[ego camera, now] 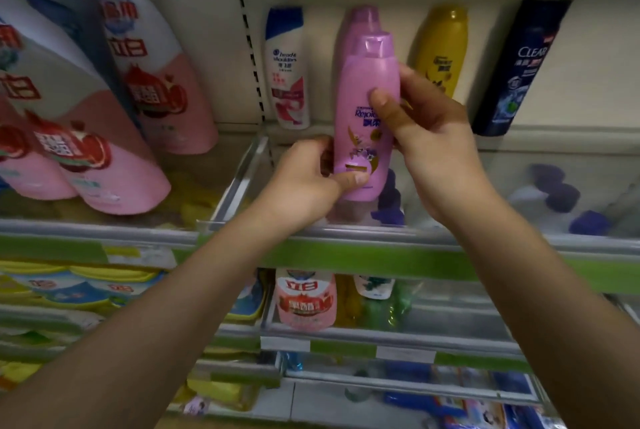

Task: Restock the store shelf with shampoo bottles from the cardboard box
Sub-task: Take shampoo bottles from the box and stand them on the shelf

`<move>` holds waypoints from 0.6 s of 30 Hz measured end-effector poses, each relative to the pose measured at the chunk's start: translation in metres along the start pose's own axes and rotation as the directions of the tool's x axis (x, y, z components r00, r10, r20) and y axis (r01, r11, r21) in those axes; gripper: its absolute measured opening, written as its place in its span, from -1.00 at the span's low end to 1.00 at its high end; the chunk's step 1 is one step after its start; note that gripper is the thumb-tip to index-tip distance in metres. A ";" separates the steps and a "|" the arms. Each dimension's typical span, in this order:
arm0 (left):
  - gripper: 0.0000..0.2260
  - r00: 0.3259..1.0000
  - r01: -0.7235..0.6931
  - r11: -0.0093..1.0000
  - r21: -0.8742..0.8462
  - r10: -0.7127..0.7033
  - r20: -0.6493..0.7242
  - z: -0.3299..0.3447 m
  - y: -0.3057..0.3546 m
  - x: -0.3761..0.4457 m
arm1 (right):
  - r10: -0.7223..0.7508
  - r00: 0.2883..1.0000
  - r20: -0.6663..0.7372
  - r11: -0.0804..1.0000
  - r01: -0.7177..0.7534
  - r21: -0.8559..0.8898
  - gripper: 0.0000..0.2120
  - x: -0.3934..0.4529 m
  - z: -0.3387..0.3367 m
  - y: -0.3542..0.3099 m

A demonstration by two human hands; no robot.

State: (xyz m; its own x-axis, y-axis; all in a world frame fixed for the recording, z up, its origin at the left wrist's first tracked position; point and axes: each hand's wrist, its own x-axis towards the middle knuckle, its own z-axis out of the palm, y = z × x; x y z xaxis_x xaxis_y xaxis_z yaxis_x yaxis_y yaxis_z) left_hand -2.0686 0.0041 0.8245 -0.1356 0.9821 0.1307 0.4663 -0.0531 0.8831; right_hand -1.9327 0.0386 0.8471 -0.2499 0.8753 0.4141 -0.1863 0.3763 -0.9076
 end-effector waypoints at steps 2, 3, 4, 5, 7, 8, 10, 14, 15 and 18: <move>-0.72 1.000 0.006 1.000 0.001 -0.006 -0.006 -0.001 -0.004 0.009 | -0.020 1.000 0.000 1.000 0.020 -0.002 -0.66 0.009 0.002 0.007; -0.72 1.000 0.006 1.000 0.005 -0.006 -0.013 -0.001 -0.006 0.014 | -0.028 1.000 0.010 1.000 0.028 -0.009 -0.64 0.015 0.003 0.010; -0.72 1.000 0.000 1.000 0.010 0.000 -0.023 -0.001 -0.008 0.019 | -0.034 0.999 0.022 0.999 0.034 -0.019 -0.61 0.020 0.003 0.013; -0.74 1.000 -0.009 1.000 0.012 0.010 -0.028 -0.001 -0.008 0.024 | -0.038 0.999 0.029 0.999 0.039 -0.032 -0.60 0.024 0.004 0.015; -0.77 1.000 -0.019 1.000 0.016 0.019 -0.021 -0.001 -0.009 0.033 | -0.043 0.999 0.022 0.998 0.044 -0.055 -0.60 0.034 0.004 0.020; -0.76 1.000 -0.018 1.000 0.026 0.019 -0.016 0.000 -0.009 0.038 | -0.043 0.999 0.017 0.997 0.044 -0.067 -0.60 0.038 0.004 0.023; -0.73 1.000 -0.016 0.999 0.041 0.016 -0.011 0.002 -0.010 0.050 | -0.047 0.999 0.009 0.994 0.047 -0.098 -0.61 0.046 0.002 0.027; -0.70 0.999 -0.032 0.999 0.027 0.033 -0.027 0.005 -0.013 0.067 | -0.061 0.998 -0.018 0.990 0.058 -0.127 -0.63 0.060 -0.002 0.032; -0.70 0.999 -0.040 0.999 0.023 0.041 -0.023 0.006 -0.013 0.070 | -0.067 0.997 -0.023 0.989 0.063 -0.130 -0.64 0.063 -0.003 0.034; -0.71 0.998 -0.055 0.998 -0.018 0.055 -0.027 0.008 -0.016 0.077 | -0.080 0.996 -0.033 0.988 0.075 -0.135 -0.63 0.069 -0.005 0.038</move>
State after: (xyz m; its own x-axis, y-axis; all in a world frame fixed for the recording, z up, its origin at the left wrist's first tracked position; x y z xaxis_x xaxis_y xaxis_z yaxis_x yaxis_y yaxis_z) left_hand -2.0792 0.0816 0.8171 -0.1333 0.9726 0.1906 0.4572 -0.1103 0.8825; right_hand -1.9526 0.1145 0.8403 -0.2031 0.8519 0.4827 -0.0742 0.4781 -0.8752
